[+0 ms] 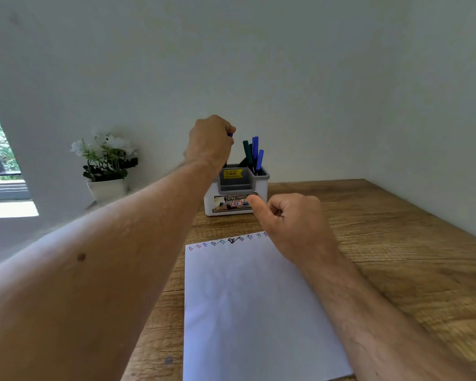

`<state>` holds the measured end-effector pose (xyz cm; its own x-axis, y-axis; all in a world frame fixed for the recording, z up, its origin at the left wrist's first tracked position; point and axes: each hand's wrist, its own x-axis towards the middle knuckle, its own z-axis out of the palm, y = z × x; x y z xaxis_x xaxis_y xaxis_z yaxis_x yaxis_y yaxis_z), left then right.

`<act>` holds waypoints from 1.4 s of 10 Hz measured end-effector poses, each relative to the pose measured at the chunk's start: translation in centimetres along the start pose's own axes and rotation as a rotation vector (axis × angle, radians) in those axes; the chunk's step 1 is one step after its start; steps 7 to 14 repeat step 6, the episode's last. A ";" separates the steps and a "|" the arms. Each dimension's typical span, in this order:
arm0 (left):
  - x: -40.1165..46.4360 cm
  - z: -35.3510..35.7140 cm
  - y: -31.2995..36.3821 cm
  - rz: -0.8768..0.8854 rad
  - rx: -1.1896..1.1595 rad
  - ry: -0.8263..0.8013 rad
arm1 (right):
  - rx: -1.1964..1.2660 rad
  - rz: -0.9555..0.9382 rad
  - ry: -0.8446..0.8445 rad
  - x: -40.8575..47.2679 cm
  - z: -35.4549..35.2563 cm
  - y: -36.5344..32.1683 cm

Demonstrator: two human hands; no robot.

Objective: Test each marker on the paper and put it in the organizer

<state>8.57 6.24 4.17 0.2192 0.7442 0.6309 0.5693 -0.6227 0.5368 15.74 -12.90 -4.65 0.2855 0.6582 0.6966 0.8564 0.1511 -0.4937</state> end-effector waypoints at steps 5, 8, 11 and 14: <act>-2.3 -1.4 -0.9 -0.052 -0.033 0.029 | -0.058 0.078 -0.072 0.0 -0.2 -0.2; -5.0 -4.5 -2.0 0.029 0.077 0.053 | -0.115 0.143 -0.070 -0.4 -1.2 -0.9; -5.0 -4.5 -2.0 0.029 0.077 0.053 | -0.115 0.143 -0.070 -0.4 -1.2 -0.9; -5.0 -4.5 -2.0 0.029 0.077 0.053 | -0.115 0.143 -0.070 -0.4 -1.2 -0.9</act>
